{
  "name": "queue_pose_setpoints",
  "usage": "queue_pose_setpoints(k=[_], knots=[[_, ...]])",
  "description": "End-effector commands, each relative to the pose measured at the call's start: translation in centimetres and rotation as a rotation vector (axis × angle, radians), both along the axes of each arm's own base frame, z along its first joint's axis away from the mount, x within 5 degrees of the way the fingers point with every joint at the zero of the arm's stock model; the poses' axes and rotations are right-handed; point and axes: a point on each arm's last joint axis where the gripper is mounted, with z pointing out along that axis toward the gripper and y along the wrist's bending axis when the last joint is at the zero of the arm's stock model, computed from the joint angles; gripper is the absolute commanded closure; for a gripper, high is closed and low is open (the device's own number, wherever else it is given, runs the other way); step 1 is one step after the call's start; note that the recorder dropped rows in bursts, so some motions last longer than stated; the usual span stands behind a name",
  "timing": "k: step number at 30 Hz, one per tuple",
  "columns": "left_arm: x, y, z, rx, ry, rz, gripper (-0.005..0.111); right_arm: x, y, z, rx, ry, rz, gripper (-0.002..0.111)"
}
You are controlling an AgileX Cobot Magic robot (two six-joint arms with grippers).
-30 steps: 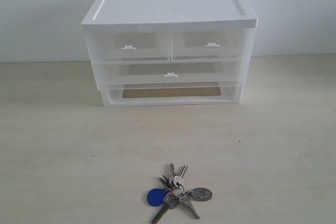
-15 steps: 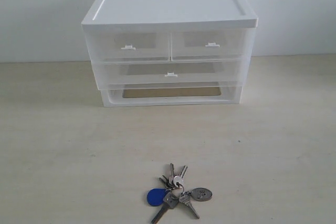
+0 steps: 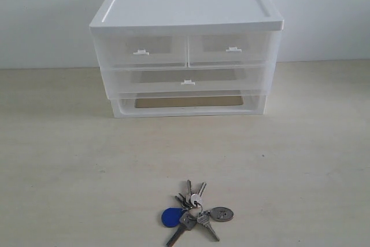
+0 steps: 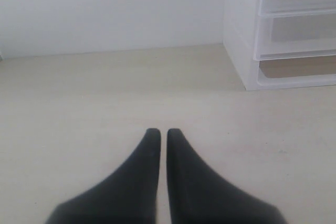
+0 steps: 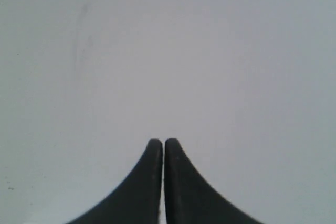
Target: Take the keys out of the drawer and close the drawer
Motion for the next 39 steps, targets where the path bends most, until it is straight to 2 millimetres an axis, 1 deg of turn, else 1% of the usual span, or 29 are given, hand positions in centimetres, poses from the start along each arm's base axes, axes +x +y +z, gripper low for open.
queue_pose_setpoints(k=[1,2,3,5,11,16,18,21,26,38,39], knots=[[0.0,0.0,-0.1,0.0,0.003,0.002,0.102,-0.7,-0.4,-1.5,0.005,-0.049,-0.067,0.108],[0.0,0.0,-0.1,0.0,0.003,0.002,0.102,-0.7,-0.5,-1.9,0.021,-0.043,-0.07,0.108],[0.0,0.0,-0.1,0.0,0.003,0.002,0.102,-0.7,-0.6,-2.0,0.035,-0.041,-0.07,0.108],[0.0,0.0,-0.1,0.0,0.003,0.002,0.102,-0.1,-0.7,-2.8,0.027,0.079,-0.087,0.108],[0.0,0.0,-0.1,0.0,0.003,0.002,0.102,0.8,-0.8,-4.5,-0.078,0.28,-0.159,0.108],[0.0,0.0,-0.1,0.0,0.003,0.002,0.102,1.4,-0.9,-7.1,-0.174,0.567,-0.193,0.108],[0.0,0.0,-0.1,0.0,0.003,0.002,0.102,1.4,-1.0,-8.3,-0.191,0.7,-0.191,0.108],[0.0,0.0,-0.1,0.0,0.003,0.002,0.102,1.2,-1.1,-9.7,-0.233,0.856,-0.192,0.108],[0.0,0.0,-0.1,0.0,0.003,0.002,0.102,1.2,-1.1,-9.9,-0.25,0.873,-0.195,0.108],[0.0,0.0,-0.1,0.0,0.003,0.002,0.102,1.1,-1.1,-10.0,-0.127,0.893,-0.168,0.108],[0.0,0.0,-0.1,0.0,0.003,0.002,0.102,1.1,-1.1,-10.0,-0.09,0.895,-0.159,0.108]])
